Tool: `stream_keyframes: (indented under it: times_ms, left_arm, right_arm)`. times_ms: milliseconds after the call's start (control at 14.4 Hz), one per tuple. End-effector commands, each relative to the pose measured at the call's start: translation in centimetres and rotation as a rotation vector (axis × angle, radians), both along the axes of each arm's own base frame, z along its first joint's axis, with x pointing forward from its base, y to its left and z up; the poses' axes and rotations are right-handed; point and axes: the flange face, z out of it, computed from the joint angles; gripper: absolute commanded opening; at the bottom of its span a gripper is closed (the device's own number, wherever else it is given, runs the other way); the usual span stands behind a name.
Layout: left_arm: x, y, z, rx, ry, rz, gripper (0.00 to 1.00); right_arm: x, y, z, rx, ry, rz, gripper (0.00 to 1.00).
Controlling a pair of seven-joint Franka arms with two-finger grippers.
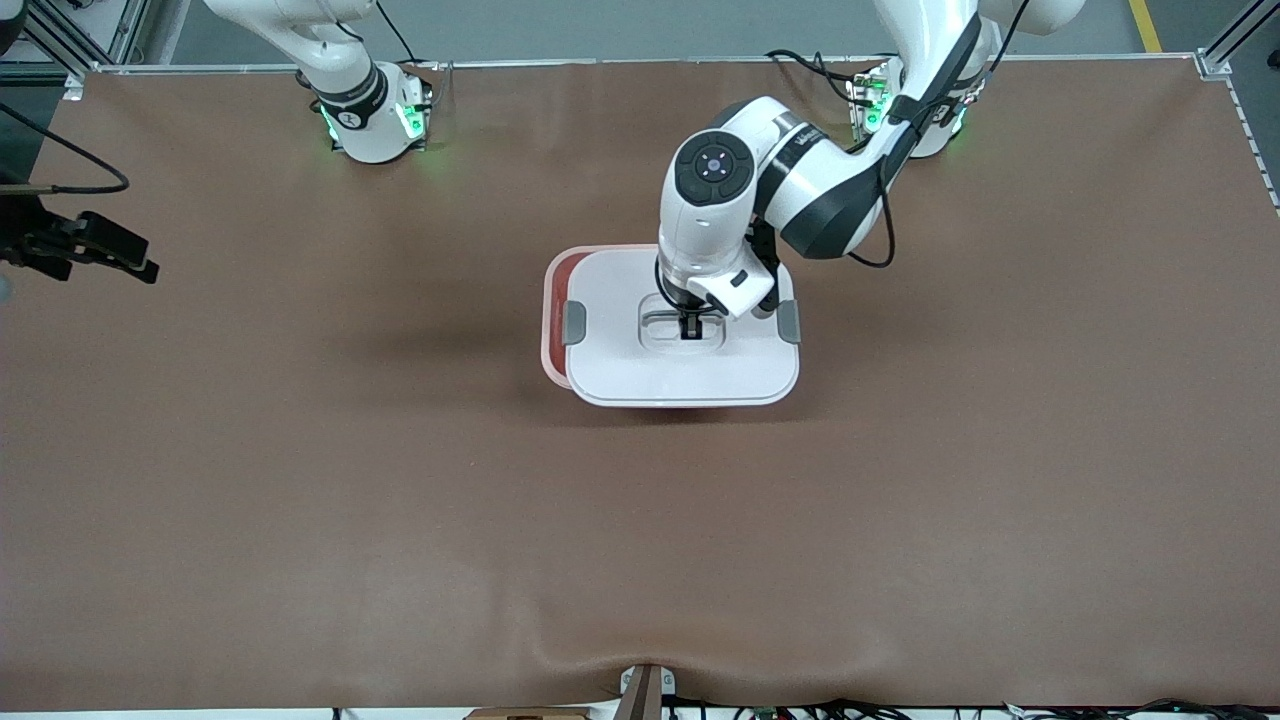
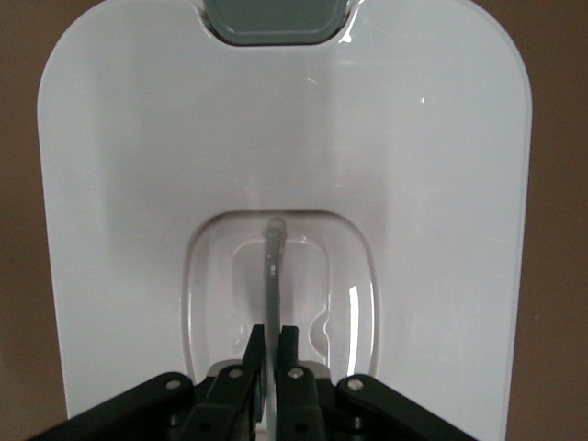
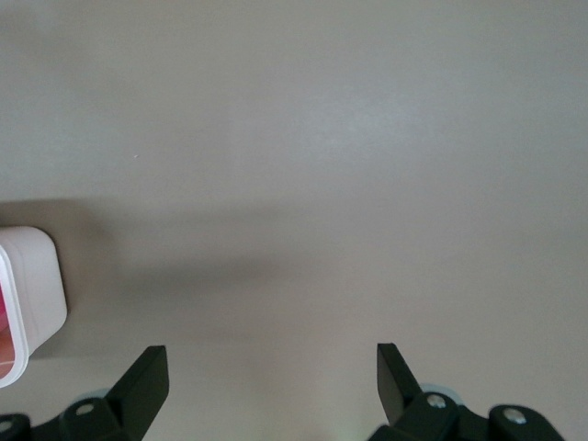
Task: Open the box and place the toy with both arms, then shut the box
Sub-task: 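Carry the lid over the container with the left gripper and lower it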
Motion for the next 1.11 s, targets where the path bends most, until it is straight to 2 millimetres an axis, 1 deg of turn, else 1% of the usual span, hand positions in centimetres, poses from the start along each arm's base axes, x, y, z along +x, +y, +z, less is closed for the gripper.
stream_keyframes:
  times_ms: [0, 139, 277, 347, 485, 624, 832, 1040]
  left_arm:
    - [-0.7, -1.7, 0.1, -0.003, -0.036, 0.0, 0.0]
    - [-0.9, -1.9, -0.1, -0.002, -0.034, 0.006, 0.0]
    - [-1.2, -2.6, -0.3, -0.015, -0.043, 0.013, 0.0]
    - [-1.4, -2.9, -0.7, -0.016, -0.045, 0.013, 0.0]
    - [-1.8, -3.5, -1.0, -0.007, -0.063, 0.021, 0.0]
    - [-1.9, -3.6, -1.5, 0.006, -0.07, 0.038, 0.0]
    - [-2.2, -4.0, -1.7, 0.009, -0.068, 0.044, 0.0]
    - [-2.7, -4.4, -1.9, 0.01, -0.066, 0.041, 0.0]
  right_arm:
    - [0.1, 0.2, 0.5, 0.014, -0.001, -0.009, 1.0]
    - [0.0, 0.2, 0.5, 0.013, 0.001, -0.009, 1.0]
    - [0.1, 0.5, 0.4, 0.011, 0.001, -0.004, 1.0]
    - [0.1, 0.1, 0.5, 0.013, -0.001, -0.01, 1.0]
    - [0.1, 0.1, 0.5, 0.011, -0.002, -0.01, 1.0]
    - [0.1, 0.0, 0.5, 0.013, -0.004, -0.012, 1.0]
    - [0.2, -0.1, 0.6, 0.011, -0.007, -0.014, 1.0]
    - [1.1, 0.0, 0.8, 0.014, -0.073, -0.023, 1.0]
